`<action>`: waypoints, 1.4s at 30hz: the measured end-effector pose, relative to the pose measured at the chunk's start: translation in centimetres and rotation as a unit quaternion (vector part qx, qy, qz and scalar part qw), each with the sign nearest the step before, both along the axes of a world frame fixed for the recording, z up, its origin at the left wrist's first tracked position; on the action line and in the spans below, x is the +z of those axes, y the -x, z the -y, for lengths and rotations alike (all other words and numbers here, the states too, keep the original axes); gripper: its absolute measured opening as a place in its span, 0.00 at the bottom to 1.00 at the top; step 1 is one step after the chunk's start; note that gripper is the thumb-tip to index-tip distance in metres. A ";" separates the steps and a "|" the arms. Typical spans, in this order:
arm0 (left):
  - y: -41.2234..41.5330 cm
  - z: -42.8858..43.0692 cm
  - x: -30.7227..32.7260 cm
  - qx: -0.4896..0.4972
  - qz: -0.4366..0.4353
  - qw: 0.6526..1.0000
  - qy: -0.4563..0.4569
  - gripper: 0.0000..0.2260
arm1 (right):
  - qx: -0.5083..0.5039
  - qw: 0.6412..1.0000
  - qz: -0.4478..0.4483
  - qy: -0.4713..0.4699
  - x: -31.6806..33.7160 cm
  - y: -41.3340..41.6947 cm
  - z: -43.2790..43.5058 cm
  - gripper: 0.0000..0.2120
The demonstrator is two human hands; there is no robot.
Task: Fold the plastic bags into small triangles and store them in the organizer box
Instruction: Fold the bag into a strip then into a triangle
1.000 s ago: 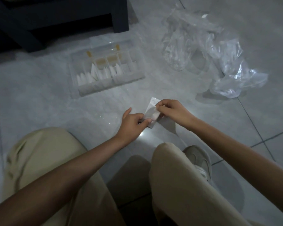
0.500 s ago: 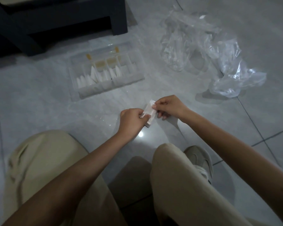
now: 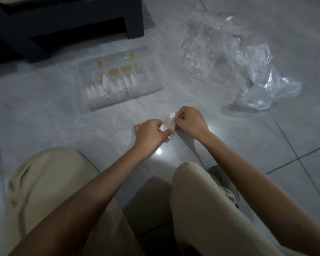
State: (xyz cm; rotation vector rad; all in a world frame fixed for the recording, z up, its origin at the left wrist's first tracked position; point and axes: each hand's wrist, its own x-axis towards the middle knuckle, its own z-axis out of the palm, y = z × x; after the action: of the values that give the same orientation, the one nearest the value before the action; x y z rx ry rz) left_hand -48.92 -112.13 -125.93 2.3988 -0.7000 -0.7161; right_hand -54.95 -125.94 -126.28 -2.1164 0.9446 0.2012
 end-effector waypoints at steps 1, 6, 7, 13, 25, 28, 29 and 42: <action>-0.2 0.2 0.1 -0.001 -0.004 1.000 -0.005 0.17 | -0.005 1.000 -0.003 0.008 -0.1 0.0 -0.1 0.07; -0.3 1.0 0.4 0.000 -0.002 1.000 -0.024 0.15 | -0.031 0.999 -0.014 0.022 -0.2 0.1 -0.1 0.06; -0.3 1.0 0.5 0.001 0.002 1.000 -0.025 0.15 | -0.030 0.999 -0.019 0.019 -0.3 0.1 0.0 0.06; -0.5 1.2 0.7 0.000 -0.023 0.999 -0.029 0.07 | -0.016 0.998 -0.056 0.012 -0.1 -0.3 1.2 0.10; -1.0 1.5 1.0 -0.003 -0.046 0.997 -0.064 0.17 | -0.017 0.994 -0.102 -0.044 0.9 -1.0 2.5 0.14; -1.2 1.6 1.0 -0.001 -0.050 0.997 -0.067 0.18 | 0.028 0.988 -0.154 0.007 1.4 -1.8 2.8 0.18; -1.2 1.6 1.0 -0.001 -0.050 0.997 -0.065 0.18 | 0.039 0.984 -0.169 0.028 1.5 -2.0 2.8 0.18; -0.7 -0.6 0.7 -0.049 -0.018 0.998 -0.046 0.12 | 0.023 0.987 -0.157 0.035 0.8 -1.6 2.5 0.19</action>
State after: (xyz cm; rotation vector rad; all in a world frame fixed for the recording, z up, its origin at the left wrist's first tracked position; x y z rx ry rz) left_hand -48.26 -111.50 -125.27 2.4414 -0.7904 -0.8474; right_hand -53.33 -128.47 -125.44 -2.2118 1.0982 0.5452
